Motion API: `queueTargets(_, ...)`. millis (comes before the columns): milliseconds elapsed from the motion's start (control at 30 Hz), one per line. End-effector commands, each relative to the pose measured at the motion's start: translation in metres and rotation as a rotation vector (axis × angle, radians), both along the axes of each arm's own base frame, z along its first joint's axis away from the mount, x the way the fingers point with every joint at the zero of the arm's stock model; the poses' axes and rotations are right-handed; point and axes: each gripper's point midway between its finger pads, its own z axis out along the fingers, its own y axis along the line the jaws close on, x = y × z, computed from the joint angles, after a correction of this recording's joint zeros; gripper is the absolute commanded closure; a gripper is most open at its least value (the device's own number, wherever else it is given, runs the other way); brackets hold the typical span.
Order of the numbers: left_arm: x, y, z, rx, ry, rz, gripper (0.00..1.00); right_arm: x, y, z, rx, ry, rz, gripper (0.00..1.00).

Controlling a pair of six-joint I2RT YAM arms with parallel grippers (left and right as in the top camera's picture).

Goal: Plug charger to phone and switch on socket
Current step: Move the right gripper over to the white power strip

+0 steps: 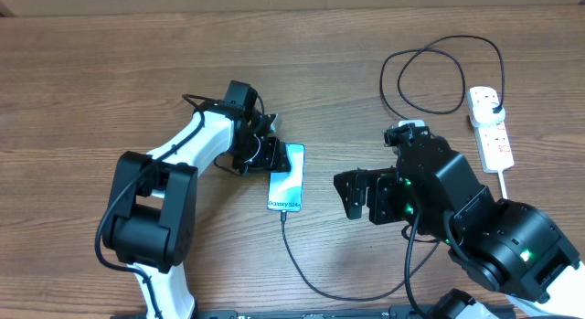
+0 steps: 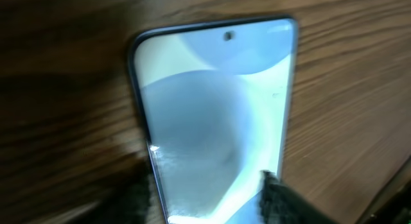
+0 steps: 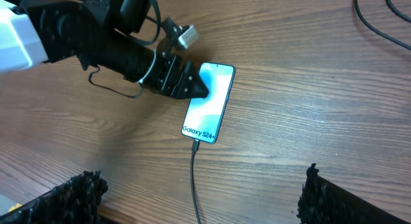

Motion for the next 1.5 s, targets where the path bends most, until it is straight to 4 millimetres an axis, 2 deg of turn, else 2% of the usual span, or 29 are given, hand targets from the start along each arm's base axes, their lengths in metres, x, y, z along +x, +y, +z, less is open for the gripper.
queueTargets(0, -0.032, 0.045, -0.063, 0.242, 0.13, 0.02, 0.0, 0.001, -0.003, 0.006, 0.008, -0.014, -0.02, 0.0)
queueTargets(100, -0.028, 0.046, -0.064, 0.254, 0.124, 0.051, 0.0, 0.001, -0.004, 0.005, 0.005, -0.01, -0.021, 0.0)
queueTargets(133, -0.027, 0.045, -0.064, 0.251, 0.117, 0.053, 0.0, 0.001, -0.004, 0.005, 0.008, -0.007, -0.026, 0.06)
queueTargets(167, -0.026, 0.045, -0.064, 0.25, 0.113, 0.053, 0.0, 0.001, -0.004, 0.005, 0.015, -0.002, -0.035, 0.21)
queueTargets(200, -0.025, 0.045, -0.064, 0.249, 0.11, 0.053, 0.0, 0.001, -0.004, 0.005, 0.02, 0.002, -0.043, 0.41)
queueTargets(267, -0.024, 0.044, -0.064, 0.248, 0.106, 0.053, 0.0, 0.002, -0.005, 0.005, 0.022, 0.002, -0.062, 0.72)
queueTargets(300, -0.023, 0.044, -0.064, 0.248, 0.103, 0.053, 0.0, 0.003, -0.006, 0.005, 0.017, -0.002, -0.068, 0.84)
queueTargets(333, -0.023, 0.044, -0.064, 0.247, 0.102, 0.053, 0.0, 0.004, -0.008, 0.005, 0.014, -0.005, -0.077, 0.89)
queueTargets(367, -0.023, 0.044, -0.064, 0.247, 0.103, 0.053, 0.0, 0.007, -0.019, 0.004, 0.001, -0.004, -0.16, 0.96)
queueTargets(567, -0.023, 0.044, -0.064, 0.247, 0.103, 0.053, 0.0, 0.006, -0.058, 0.014, -0.079, -0.024, -0.351, 0.96)
queueTargets(900, -0.022, 0.044, -0.064, 0.246, 0.099, 0.054, 0.0, -0.005, -0.149, 0.083, -0.088, -0.143, -0.725, 0.96)
queueTargets(933, -0.021, 0.043, -0.064, 0.243, 0.092, 0.055, 0.0, -0.005, -0.167, 0.094, -0.096, -0.166, -0.79, 0.96)
queueTargets(1133, -0.011, 0.041, -0.065, 0.231, 0.05, 0.059, 0.0, -0.019, -0.216, 0.11, -0.157, -0.153, -0.969, 0.96)
queueTargets(1200, -0.008, 0.04, -0.065, 0.227, 0.039, 0.06, 0.0, -0.022, -0.23, 0.117, -0.162, -0.152, -1.037, 0.96)
queueTargets(1333, -0.006, 0.039, -0.065, 0.224, 0.031, 0.061, 0.0, -0.014, -0.241, 0.123, -0.12, -0.137, -1.097, 0.96)
queueTargets(1467, -0.006, 0.039, -0.065, 0.225, 0.031, 0.061, 0.0, 0.014, -0.25, 0.116, -0.107, -0.097, -1.102, 0.96)
